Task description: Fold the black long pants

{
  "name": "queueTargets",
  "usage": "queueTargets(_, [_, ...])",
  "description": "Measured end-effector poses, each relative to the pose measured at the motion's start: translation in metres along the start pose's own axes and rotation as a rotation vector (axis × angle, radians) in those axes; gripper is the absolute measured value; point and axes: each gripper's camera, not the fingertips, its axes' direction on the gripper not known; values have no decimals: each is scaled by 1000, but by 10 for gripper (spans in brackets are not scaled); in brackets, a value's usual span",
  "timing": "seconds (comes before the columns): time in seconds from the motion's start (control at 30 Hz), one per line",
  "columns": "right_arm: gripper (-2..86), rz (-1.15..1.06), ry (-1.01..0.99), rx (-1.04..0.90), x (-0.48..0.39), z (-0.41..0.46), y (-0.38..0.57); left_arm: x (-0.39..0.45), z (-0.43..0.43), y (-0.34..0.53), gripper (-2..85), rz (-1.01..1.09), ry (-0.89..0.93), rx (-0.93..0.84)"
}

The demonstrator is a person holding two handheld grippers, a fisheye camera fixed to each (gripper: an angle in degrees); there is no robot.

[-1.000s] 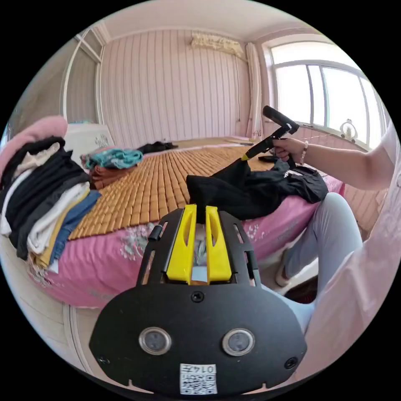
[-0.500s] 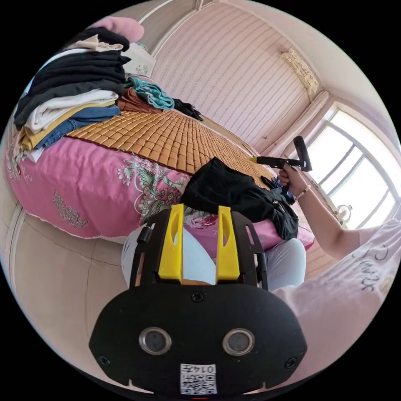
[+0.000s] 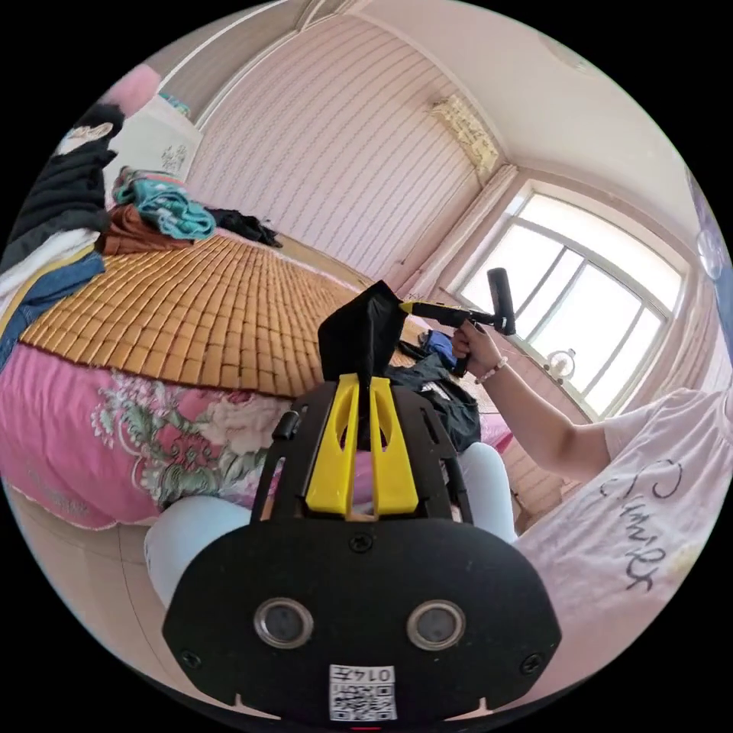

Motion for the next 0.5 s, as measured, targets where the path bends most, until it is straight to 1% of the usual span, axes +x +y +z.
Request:
queueTargets(0.03, [-8,54,1,85,16,-35,14,20,5,-12,-8,60,61,13])
queueTargets(0.07, [-8,83,10,129,25,-54,21,48,19,-26,-8,147,129,11])
queueTargets(0.1, [-8,148,43,218,43,-94,38,64,28,-34,-8,195,166,6])
queueTargets(0.13, [-7,209,92,313,60,-138,56,99,48,-52,-8,288,242,-6])
queueTargets(0.17, [-6,242,122,367,67,-163,64,140,65,-72,-8,379,336,13])
queueTargets(0.2, [-5,331,179,486,80,-215,76,162,71,-83,-8,425,381,36])
queueTargets(0.23, [-4,356,209,647,78,-271,79,203,72,-109,-9,494,449,108])
queueTargets(0.27, [-3,329,233,722,71,-299,75,239,58,-136,-9,554,510,205])
queueTargets(0.3, [-3,247,323,810,48,-350,56,253,46,-149,-9,575,538,267])
queueTargets(0.33, [-2,150,417,844,18,-392,26,273,17,-171,-9,601,568,392])
queueTargets(0.37, [-2,97,447,856,2,-409,11,282,-12,-186,-9,612,554,491])
queueTargets(0.4, [-2,-12,474,875,-25,-430,-19,282,-26,-191,-9,610,531,537])
queueTargets(0.43, [-1,-102,461,859,-43,-436,-48,275,-48,-192,-9,598,463,617])
queueTargets(0.47, [-1,-143,444,836,-48,-432,-63,259,-62,-187,-8,569,392,651])
queueTargets(0.5, [-1,-181,395,757,-49,-414,-91,248,-65,-183,-8,548,360,646])
